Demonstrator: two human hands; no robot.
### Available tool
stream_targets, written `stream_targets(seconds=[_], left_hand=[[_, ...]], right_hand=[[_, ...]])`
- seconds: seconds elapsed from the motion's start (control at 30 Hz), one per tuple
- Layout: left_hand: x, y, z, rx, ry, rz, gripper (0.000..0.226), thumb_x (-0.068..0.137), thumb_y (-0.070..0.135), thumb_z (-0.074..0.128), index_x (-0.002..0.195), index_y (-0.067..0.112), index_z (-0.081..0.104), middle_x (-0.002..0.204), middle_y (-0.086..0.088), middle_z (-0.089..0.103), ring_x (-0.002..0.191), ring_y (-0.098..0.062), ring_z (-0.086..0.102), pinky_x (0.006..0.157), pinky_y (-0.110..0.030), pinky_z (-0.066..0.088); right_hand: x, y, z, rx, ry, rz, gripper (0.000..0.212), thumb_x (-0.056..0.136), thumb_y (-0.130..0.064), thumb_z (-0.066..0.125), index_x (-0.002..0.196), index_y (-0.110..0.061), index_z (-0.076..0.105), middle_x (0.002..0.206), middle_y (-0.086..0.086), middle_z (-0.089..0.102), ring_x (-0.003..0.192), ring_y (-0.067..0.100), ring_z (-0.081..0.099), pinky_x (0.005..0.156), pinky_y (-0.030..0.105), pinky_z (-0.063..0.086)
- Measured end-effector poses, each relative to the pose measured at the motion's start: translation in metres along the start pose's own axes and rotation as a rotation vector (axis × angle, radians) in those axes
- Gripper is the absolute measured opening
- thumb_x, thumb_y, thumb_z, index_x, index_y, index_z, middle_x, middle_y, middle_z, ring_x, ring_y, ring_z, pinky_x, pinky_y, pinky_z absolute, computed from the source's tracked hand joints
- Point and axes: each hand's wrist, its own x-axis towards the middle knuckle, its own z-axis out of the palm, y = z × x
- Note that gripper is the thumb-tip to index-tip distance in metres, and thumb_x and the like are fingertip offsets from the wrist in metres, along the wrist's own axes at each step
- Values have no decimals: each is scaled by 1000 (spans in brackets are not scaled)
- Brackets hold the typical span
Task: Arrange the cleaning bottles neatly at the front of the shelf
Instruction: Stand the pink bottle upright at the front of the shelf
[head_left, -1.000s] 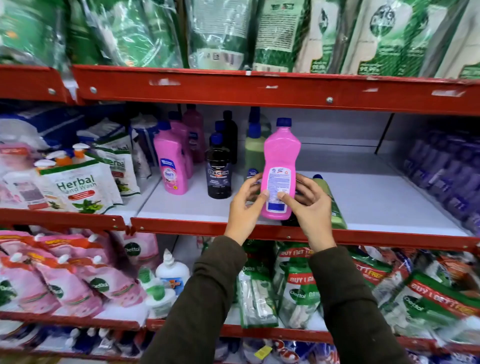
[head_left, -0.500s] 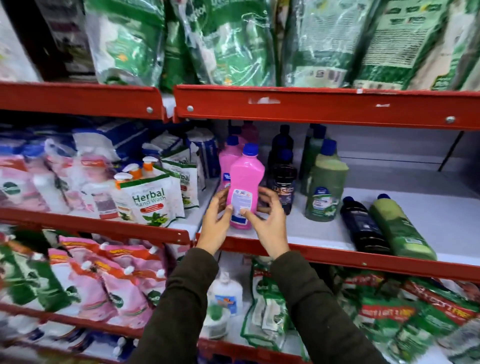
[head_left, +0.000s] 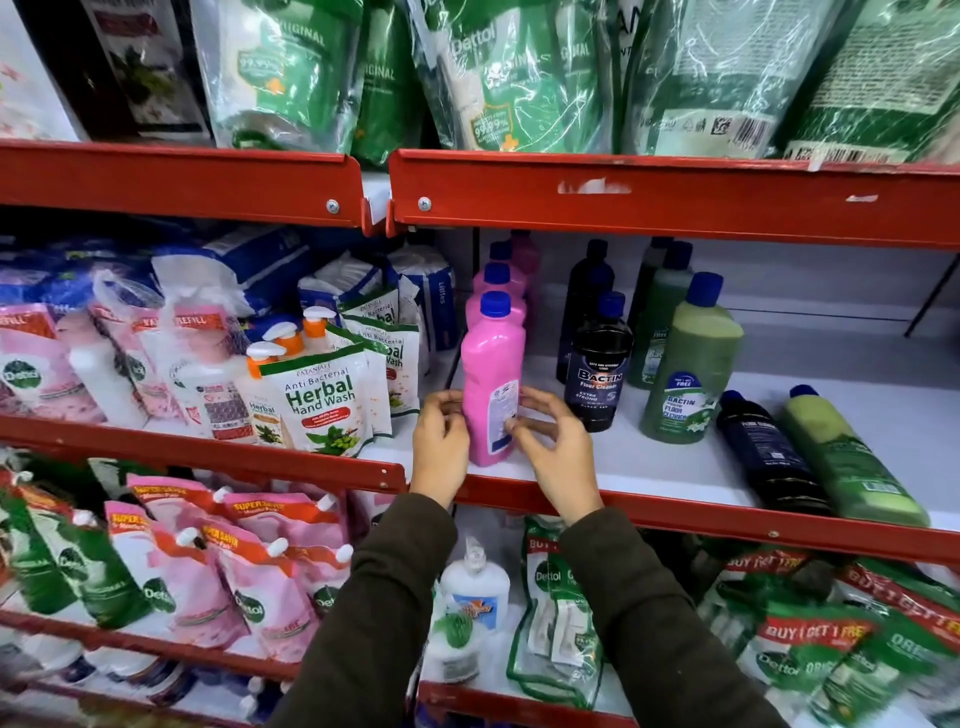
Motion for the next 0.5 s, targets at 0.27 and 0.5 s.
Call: stream_targets(seconds=[0.27,0.5], left_hand=[[2,5,-10,20,-308,-4,55,99,-5,36,150,14,29,142,13,43,116,21,48,90,3,40],[1,-1,-7,67,-223,31,55,94,-7,49,144,9,33,143,-17,47,127,-19,52,101,-18,48]], right_hand=[[-3,-2,-4,-1,-219,34,73,75,-13,84,136,-17,44,125,0,64,107,-2,64,91,22,57],[8,0,-4,-49,-224,33,49,90,-4,67,135,-10,49,133,15,60,111,12,61,101,23,53]])
